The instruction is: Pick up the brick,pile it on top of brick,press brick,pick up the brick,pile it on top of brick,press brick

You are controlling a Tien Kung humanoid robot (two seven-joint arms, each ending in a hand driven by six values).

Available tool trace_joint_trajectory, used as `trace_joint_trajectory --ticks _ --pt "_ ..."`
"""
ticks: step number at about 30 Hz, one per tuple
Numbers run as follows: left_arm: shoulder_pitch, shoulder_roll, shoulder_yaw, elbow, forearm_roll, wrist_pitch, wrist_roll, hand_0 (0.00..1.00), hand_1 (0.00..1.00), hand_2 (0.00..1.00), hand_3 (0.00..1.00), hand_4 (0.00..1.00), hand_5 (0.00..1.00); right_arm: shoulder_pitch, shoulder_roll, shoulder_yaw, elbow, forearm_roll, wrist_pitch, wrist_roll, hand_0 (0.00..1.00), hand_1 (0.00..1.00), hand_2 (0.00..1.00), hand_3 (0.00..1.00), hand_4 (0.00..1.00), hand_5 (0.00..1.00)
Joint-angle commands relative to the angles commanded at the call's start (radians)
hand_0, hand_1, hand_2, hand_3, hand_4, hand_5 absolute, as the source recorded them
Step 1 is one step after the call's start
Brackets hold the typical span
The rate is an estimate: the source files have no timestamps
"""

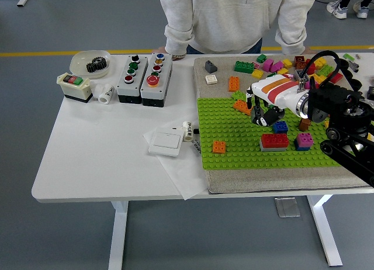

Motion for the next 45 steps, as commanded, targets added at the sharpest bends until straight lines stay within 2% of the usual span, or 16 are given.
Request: trace_joint_trajectory --ticks 9,10,22,26,37,45 --pt "-0.002 0.0 0.004 0.0 -0.007 0.001 -0.002 0.768 0.786 0.782 0.677 0.766 0.634 0.004 -0.066 -0.047 0.037 0.007 0.03 0.02 0.307 0.389 0.442 0.523 0.818 0.002" --pt "-0.002 0.0 0.004 0.0 -0.007 0.001 -0.002 0.768 0.786 0.782 0.677 0.766 0.634 0.004 -0.068 -0.047 0.037 0.007 0.031 0.02 0.307 0.389 0.442 0.523 0.818 0.002" --pt "0.0 -0.003 -0.002 0.001 -0.001 0.002 -0.001 0.769 0.788 0.783 0.678 0.766 0.635 -0.031 -0.193 -0.061 0.055 -0.021 0.022 0.036 0.3 0.387 0.442 0.523 0.82 0.004" --pt "0.001 -0.004 -0.009 0.001 0.008 0.002 0.001 0.769 0.788 0.783 0.678 0.767 0.637 -0.029 -0.217 -0.069 0.046 -0.027 0.016 0.043 0.299 0.387 0.442 0.523 0.821 0.009" --pt "0.002 -0.006 -0.019 0.001 0.019 0.002 0.001 0.768 0.789 0.783 0.679 0.766 0.637 -0.025 -0.253 -0.073 0.02 0.001 0.016 0.09 0.298 0.388 0.442 0.523 0.821 0.014" --pt "-0.002 -0.007 -0.021 0.001 0.026 0.001 0.004 0.767 0.79 0.785 0.679 0.766 0.64 -0.031 -0.251 -0.045 0.04 0.026 0.016 0.123 0.304 0.388 0.444 0.524 0.821 0.015"
